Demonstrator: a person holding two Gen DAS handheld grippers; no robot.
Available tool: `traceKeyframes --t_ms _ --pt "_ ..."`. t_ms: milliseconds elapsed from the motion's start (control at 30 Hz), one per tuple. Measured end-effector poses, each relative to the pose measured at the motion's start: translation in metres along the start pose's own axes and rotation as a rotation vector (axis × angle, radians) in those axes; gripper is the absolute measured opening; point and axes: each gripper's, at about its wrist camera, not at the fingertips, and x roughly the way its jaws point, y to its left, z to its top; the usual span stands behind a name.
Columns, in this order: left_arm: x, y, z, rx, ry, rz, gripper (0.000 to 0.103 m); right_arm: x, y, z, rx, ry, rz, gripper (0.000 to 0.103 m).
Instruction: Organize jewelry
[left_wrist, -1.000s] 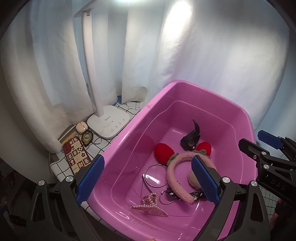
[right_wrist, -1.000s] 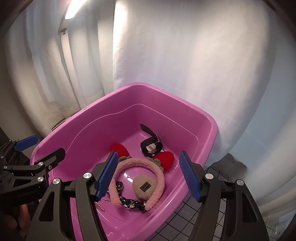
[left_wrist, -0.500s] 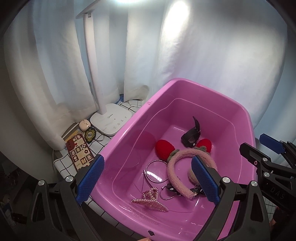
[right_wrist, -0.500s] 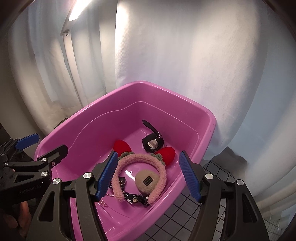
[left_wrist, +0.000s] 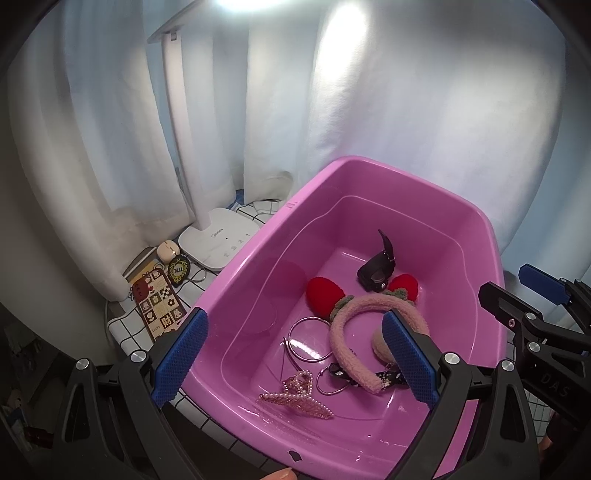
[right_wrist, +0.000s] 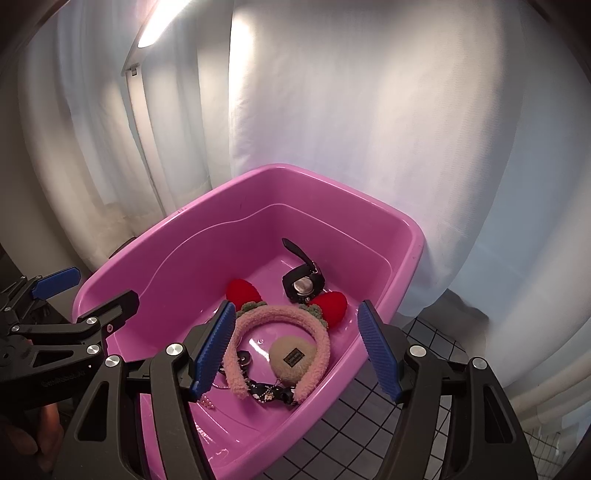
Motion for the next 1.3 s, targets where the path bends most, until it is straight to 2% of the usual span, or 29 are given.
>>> traceKeyframes --t_ms 1300 --pt "-0.0048 -0.0007 -0.0019 -0.005 -0.005 0.015 0.094 -0.0051 0.0009 -0.0050 -0.008 0.007 -0.003 0.066"
